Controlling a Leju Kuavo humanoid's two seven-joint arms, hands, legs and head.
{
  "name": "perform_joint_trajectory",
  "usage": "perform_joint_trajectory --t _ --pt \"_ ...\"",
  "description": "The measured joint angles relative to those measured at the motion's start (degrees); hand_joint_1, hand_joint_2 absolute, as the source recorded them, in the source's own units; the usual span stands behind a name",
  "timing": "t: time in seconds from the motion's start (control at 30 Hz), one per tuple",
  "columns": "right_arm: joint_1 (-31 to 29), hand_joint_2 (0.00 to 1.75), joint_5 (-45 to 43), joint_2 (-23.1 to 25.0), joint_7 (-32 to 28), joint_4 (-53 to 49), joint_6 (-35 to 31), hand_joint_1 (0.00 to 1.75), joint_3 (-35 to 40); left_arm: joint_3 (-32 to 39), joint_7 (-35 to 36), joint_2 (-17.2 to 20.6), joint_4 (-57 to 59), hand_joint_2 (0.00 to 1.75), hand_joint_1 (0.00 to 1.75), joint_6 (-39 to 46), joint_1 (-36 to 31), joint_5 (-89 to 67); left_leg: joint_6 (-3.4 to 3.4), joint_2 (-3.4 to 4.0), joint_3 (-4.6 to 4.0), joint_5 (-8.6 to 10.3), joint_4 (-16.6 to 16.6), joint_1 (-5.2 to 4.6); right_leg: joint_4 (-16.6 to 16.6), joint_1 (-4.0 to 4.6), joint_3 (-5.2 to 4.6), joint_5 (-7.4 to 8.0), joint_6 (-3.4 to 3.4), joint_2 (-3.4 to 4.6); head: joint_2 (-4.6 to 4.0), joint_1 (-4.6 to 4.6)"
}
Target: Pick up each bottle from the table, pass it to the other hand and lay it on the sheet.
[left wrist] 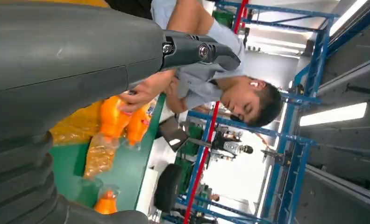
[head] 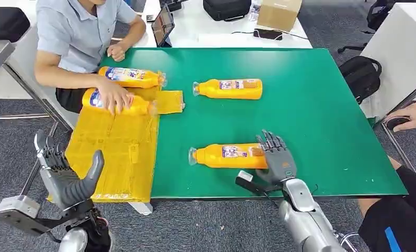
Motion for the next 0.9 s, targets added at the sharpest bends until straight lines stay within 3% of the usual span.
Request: perform_joint_trajectory --t 0.13,0.3,0.4,0.43,0.47,0.53,0.7,0.9 --pt "-3.45 1.75 0.53 0.68 0.83 5.09 2.39 0.0 0.0 -0.13 0.83 0.0 1.2 1.75 0.0 -0.96 -0.77 0.7 0.0 0.03 0.19 0.0 0.0 0.0 -0.01 0.0 0.13 0.01 -0.01 0.03 0.0 0.02" --pt "-7.81 1.75 0.52 1.2 3.41 9.46 13.34 0.0 -0.02 -0.04 1.79 0.0 2.03 1.75 0.0 -2.89 -1.3 2.32 -0.06 0.3 0.78 -0.13 0.0 0.0 -0.06 0.0 0.41 0.01 -0.02 0.35 0.0 0.04" --pt "-8.99 1.75 0.48 1.2 3.52 10.79 14.34 0.02 -0.07 0.02 1.84 0.0 2.27 1.75 0.0 -3.17 -1.43 2.56 0.0 0.29 1.08 -0.3 -0.02 0.0 -0.08 0.02 0.25 -0.1 -0.05 0.35 0.0 0.02" --pt "-9.18 1.75 0.48 1.22 3.52 11.08 14.34 0.87 -0.07 0.02 1.88 0.0 2.29 1.75 0.0 -3.21 -1.44 2.58 0.0 0.29 1.09 -0.3 -0.02 0.0 -0.08 0.03 0.27 -0.09 -0.05 0.35 0.0 0.07" --pt "-9.38 1.75 0.48 1.25 3.52 11.38 14.34 1.61 -0.09 0.02 1.88 0.0 2.34 1.75 0.0 -3.23 -1.44 2.6 0.0 0.29 1.1 -0.28 -0.02 0.0 -0.07 0.03 0.29 -0.06 -0.04 0.35 0.0 0.02" --pt "-9.54 1.75 0.31 1.25 3.5 11.84 14.75 1.73 -0.09 0.04 1.92 0.0 2.4 1.75 0.0 -3.28 -1.44 2.62 0.0 0.29 1.13 -0.26 -0.02 0.01 -0.07 0.04 0.33 -0.04 -0.04 0.35 0.0 0.04" --pt "-9.54 1.75 -1.11 1.18 2.05 12.85 16.06 1.75 -0.13 0.11 2.58 0.0 3.1 1.75 0.0 -4.5 -1.66 3.91 0.03 0.3 1.2 -0.2 -0.01 0.01 -0.07 0.04 0.92 0.01 -0.03 0.38 0.0 0.02" --pt "-10.23 1.75 -2.93 0.83 -0.48 13.79 18.14 1.75 -0.5 0.28 2.54 0.0 3.98 1.75 0.0 -4.87 -2.47 4.41 0.03 0.28 1.3 -0.24 -0.02 0.01 -0.09 0.04 0.55 -0.06 -0.03 0.37 0.0 0.02"
